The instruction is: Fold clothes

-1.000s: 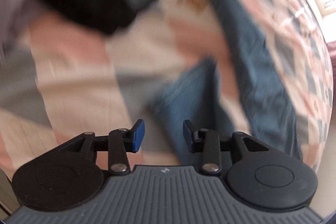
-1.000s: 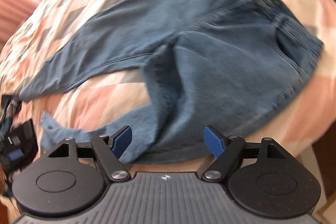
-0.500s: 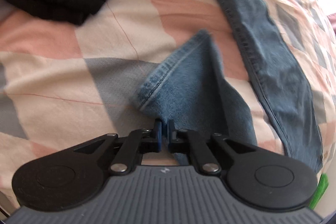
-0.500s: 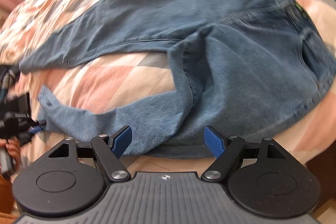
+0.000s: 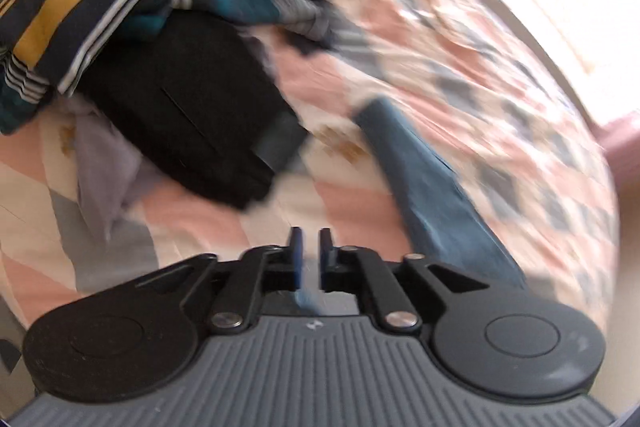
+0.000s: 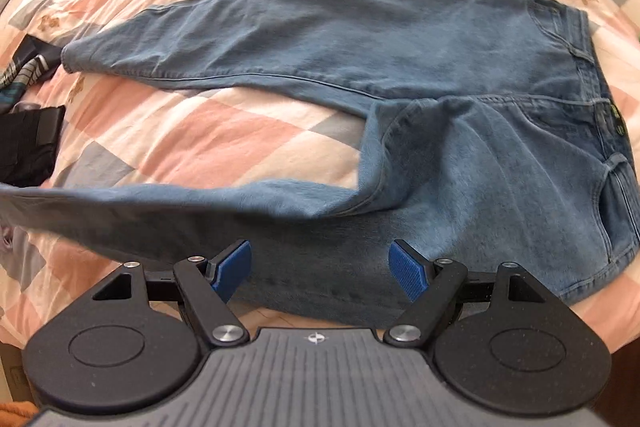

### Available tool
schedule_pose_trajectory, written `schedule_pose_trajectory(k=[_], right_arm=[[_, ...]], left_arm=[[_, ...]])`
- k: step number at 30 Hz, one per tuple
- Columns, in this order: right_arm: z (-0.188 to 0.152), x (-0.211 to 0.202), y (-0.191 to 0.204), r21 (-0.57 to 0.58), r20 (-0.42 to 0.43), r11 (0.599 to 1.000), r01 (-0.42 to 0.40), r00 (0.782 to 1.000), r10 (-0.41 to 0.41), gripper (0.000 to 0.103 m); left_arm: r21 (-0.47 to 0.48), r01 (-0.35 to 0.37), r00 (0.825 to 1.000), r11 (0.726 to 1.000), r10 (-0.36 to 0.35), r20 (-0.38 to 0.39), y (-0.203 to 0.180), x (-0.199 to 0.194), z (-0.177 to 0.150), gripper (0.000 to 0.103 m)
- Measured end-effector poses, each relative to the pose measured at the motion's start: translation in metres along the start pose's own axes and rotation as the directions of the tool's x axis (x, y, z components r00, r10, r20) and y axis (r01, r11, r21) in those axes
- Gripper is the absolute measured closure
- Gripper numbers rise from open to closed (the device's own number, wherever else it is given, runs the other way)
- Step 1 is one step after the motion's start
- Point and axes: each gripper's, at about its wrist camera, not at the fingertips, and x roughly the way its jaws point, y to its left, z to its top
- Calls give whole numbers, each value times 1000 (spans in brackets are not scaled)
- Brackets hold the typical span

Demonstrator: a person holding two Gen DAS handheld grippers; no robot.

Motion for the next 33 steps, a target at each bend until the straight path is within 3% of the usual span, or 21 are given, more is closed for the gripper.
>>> schedule_pose_trajectory(k=[3,5,10,14,17,20,21,23,26,28,30,33], right_arm=[[0,0,8,-35,-9,999,-3,1000,3,25],[-4,-4,4,-18,2,1000,0,1000,0,25],[-12,-13,-14,76,24,997,19,999,-21,20],[-20,-12,-35,171,2,985,28,1000,-29,20],[-23,-5,-39,184,-32,982,39,999,-34,20],[-21,1,-30,141,-57,989,39,998,-32,20],[-20,2,-26,118,-61,992,35,998,-28,20],[-17,3,-17,75,-68,997,27,997,-21,20],[-9,4,1,6,-52,1000,-17,998,17,21],[1,2,20,-67,-23,992,-110,994,108,22],[14,2,42,-146,-9,966,-212,977,213,23],[40,18,95,-257,-78,901,-349,937,341,23]], left_arm=[[6,-72,997,997,72,-41,-1,42,12,92],[24,-85,992,996,87,-95,8,63,-4,79],[-69,-79,971,994,61,-230,84,90,-78,78],[-65,-89,966,994,70,-250,128,92,-116,73],[-198,-49,968,979,-3,-252,154,102,-128,65],[-369,-2,972,930,-85,-218,169,113,-136,60],[-399,8,972,917,-100,-211,168,116,-136,60],[-376,-19,972,927,-71,-225,162,119,-131,60],[-275,-5,973,962,-59,-222,155,111,-122,59],[-260,-1,978,966,-54,-203,162,104,-119,55],[-292,5,983,956,-58,-174,176,100,-117,42],[-347,11,987,938,-66,-147,194,105,-116,40]])
